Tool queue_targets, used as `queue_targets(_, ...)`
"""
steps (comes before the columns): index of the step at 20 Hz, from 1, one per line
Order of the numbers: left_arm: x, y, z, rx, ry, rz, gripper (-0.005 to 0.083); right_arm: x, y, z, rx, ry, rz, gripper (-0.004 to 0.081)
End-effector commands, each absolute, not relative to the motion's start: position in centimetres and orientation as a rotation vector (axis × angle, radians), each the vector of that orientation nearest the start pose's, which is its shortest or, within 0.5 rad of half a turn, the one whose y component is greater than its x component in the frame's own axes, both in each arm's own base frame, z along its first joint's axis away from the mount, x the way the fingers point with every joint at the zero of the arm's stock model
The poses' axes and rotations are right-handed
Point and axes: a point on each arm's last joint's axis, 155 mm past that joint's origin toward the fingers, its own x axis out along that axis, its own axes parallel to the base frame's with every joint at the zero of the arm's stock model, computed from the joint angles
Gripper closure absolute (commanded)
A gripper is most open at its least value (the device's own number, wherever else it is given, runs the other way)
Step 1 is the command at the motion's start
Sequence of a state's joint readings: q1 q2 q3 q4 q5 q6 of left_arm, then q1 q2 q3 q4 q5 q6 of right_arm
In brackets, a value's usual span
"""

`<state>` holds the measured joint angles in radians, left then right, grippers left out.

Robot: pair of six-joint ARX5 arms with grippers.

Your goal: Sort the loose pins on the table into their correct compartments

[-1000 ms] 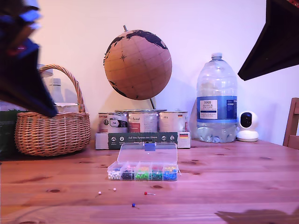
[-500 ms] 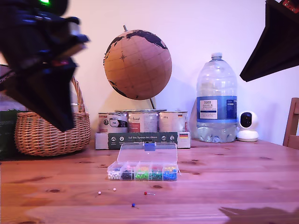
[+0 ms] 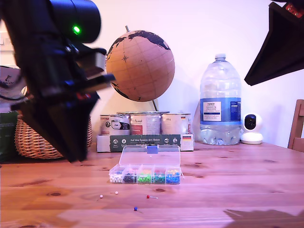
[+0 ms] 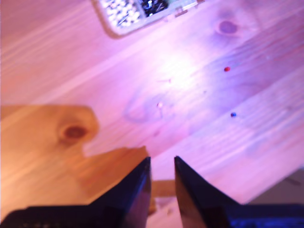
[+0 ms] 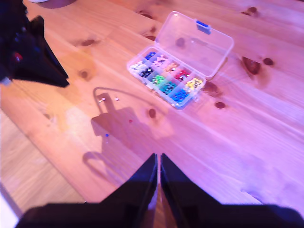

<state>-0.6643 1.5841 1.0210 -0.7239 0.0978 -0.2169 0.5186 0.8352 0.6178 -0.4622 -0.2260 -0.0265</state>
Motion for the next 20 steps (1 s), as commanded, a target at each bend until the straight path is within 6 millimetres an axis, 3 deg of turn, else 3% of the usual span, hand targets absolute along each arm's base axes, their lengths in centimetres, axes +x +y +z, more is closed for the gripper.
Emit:
queue_targets(1, 25.4, -22.6, 3.9, 0.186, 1.337, -0.498, 0.064, 22.8, 17.9, 14.4, -0.129, 0.688, 0.728, 0.0783)
queue_targets(5, 25.7, -24.3, 3.3, 0.177, 1.355, -0.54, 0.064, 22.8, 17.9, 14.4, -0.129, 0.688, 0.728, 0.0783)
queue_targets(11, 26.6, -27.2, 4.5, 0.074, 1.288, -0.644, 0.0641, 22.8, 17.8, 14.4, -0.129, 0.689, 0.726, 0.0783)
queue_targets(15, 27.4, -27.7, 4.9, 0.07, 1.247, -0.67, 0.0641, 22.8, 17.9, 14.4, -0.128, 0.688, 0.726, 0.0783)
queue_targets(20, 24.7, -26.1, 3.8, 0.096, 1.381, -0.631, 0.0762, 22.8, 17.9, 14.4, -0.129, 0.689, 0.726, 0.0783)
